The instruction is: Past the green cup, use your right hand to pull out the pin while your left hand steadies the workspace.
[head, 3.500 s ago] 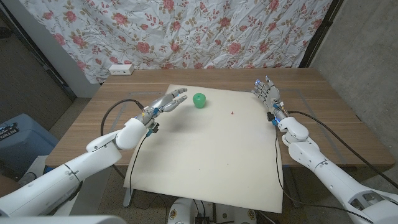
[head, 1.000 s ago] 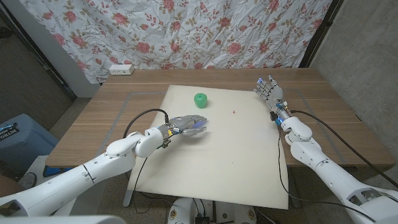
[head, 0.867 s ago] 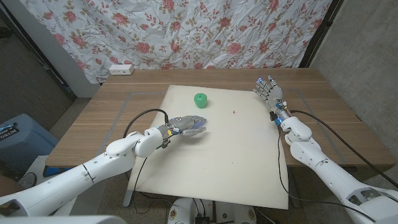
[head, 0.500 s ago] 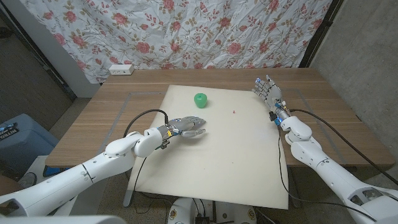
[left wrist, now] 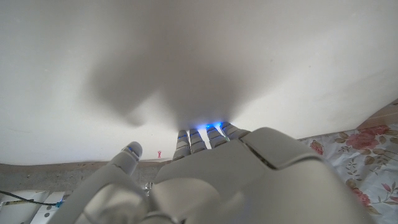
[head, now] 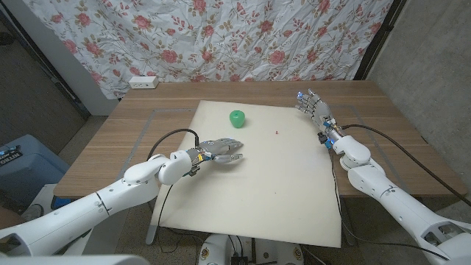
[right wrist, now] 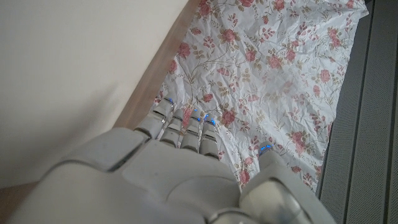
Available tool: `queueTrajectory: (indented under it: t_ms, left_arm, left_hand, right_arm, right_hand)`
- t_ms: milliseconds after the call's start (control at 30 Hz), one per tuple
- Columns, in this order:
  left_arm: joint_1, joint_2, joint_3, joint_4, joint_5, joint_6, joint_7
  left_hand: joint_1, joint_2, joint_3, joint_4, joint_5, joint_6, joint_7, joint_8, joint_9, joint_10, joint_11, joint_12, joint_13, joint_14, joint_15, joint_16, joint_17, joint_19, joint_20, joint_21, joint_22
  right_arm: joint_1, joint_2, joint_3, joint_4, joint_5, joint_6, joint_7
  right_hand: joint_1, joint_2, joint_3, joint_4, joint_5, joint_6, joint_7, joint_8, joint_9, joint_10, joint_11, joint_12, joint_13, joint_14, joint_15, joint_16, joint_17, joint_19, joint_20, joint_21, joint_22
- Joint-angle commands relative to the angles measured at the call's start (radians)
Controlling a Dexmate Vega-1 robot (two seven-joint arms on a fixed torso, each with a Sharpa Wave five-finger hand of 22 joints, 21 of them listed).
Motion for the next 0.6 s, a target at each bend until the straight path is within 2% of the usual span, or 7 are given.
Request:
queueTrajectory:
  t_ms: [33,133,267,433,467,500,600]
  left_arm:
    - [-0.005,0.004,0.004,0.003,0.003,-0.007,-0.015]
    - [-0.003,0.004,0.004,0.004,0.004,-0.008,-0.012]
    - [-0.004,0.007,0.003,0.005,0.005,-0.015,-0.013]
    - [-0.003,0.011,-0.001,0.006,-0.001,-0.017,-0.017]
    - [-0.003,0.010,-0.001,0.007,-0.004,-0.019,-0.017]
    - [-0.003,0.010,-0.002,0.009,-0.003,-0.021,-0.013]
    - [-0.007,0.010,0.000,0.015,0.000,-0.030,-0.011]
  left_hand:
    - [-0.003,0.102,-0.003,-0.001,0.007,0.007,-0.003,0.006,0.003,0.005,-0.004,0.006,0.002,0.001,-0.087,0.006,0.005,-0.007,-0.141,0.009,0.002]
    - [-0.003,0.102,-0.005,-0.001,0.007,0.008,-0.003,0.006,0.003,0.006,-0.004,0.007,0.002,0.002,-0.087,0.006,0.005,-0.007,-0.141,0.010,0.002]
    - [-0.003,0.103,-0.006,-0.001,0.007,0.010,-0.002,0.007,0.003,0.006,-0.002,0.007,0.002,0.002,-0.086,0.006,0.005,-0.006,-0.143,0.011,0.002]
    - [-0.003,0.103,-0.008,-0.001,0.008,0.012,-0.003,0.007,0.003,0.005,-0.003,0.006,0.002,0.001,-0.085,0.005,0.005,-0.006,-0.144,0.012,0.002]
    - [-0.002,0.105,-0.008,-0.001,0.008,0.013,-0.001,0.007,0.003,0.004,-0.001,0.006,0.002,0.000,-0.083,0.005,0.005,-0.006,-0.142,0.012,0.002]
    - [-0.002,0.108,-0.008,-0.001,0.008,0.014,0.000,0.008,0.003,0.004,0.001,0.006,0.002,0.000,-0.080,0.005,0.005,-0.006,-0.140,0.013,0.002]
    - [0.000,0.115,-0.006,-0.001,0.009,0.021,-0.003,0.009,0.003,0.004,0.002,0.007,0.002,0.001,-0.079,0.005,0.004,-0.004,-0.138,0.014,0.001]
  right_arm:
    - [-0.013,-0.051,-0.028,-0.066,-0.139,-0.004,-0.076]
    - [-0.009,-0.064,-0.035,-0.081,-0.180,-0.010,-0.095]
    - [-0.011,-0.067,-0.038,-0.096,-0.228,0.000,-0.134]
    - [-0.017,-0.097,-0.044,-0.148,-0.294,-0.031,-0.168]
    - [-0.020,-0.103,-0.044,-0.162,-0.306,-0.043,-0.177]
    - [-0.024,-0.112,-0.044,-0.177,-0.325,-0.057,-0.190]
    - [-0.033,-0.132,-0.045,-0.212,-0.367,-0.084,-0.213]
  right_hand:
    - [0.027,-0.001,0.007,-0.020,-0.004,0.024,-0.004,0.013,0.005,0.008,-0.008,0.004,0.001,0.006,0.006,0.002,-0.005,-0.005,0.001,0.000,0.002]
    - [0.042,-0.004,0.011,-0.034,-0.006,0.023,-0.007,0.011,0.006,0.005,-0.011,0.002,0.001,0.005,0.003,0.002,-0.009,-0.010,0.000,-0.001,0.002]
    - [0.085,-0.010,0.025,-0.072,-0.010,0.027,-0.020,0.009,0.007,-0.003,-0.014,-0.001,0.002,0.003,-0.005,0.002,-0.020,-0.007,-0.006,0.002,0.001]
    - [0.120,-0.016,0.036,-0.102,-0.015,0.025,-0.026,0.008,0.008,-0.014,-0.018,-0.003,0.002,0.000,-0.007,0.001,-0.028,-0.006,-0.009,0.003,0.001]
    - [0.141,-0.021,0.041,-0.118,-0.018,0.023,-0.029,0.006,0.008,-0.016,-0.019,-0.003,0.002,-0.003,-0.008,0.001,-0.033,-0.007,-0.009,0.003,0.001]
    - [0.147,-0.023,0.043,-0.123,-0.019,0.022,-0.029,0.006,0.008,-0.017,-0.020,-0.003,0.002,-0.007,-0.007,-0.001,-0.035,-0.009,-0.010,0.002,0.001]
    - [0.189,-0.022,0.058,-0.143,-0.023,0.023,-0.029,0.005,0.010,-0.039,-0.025,-0.007,0.003,-0.037,-0.009,-0.008,-0.044,-0.030,-0.014,-0.002,0.002]
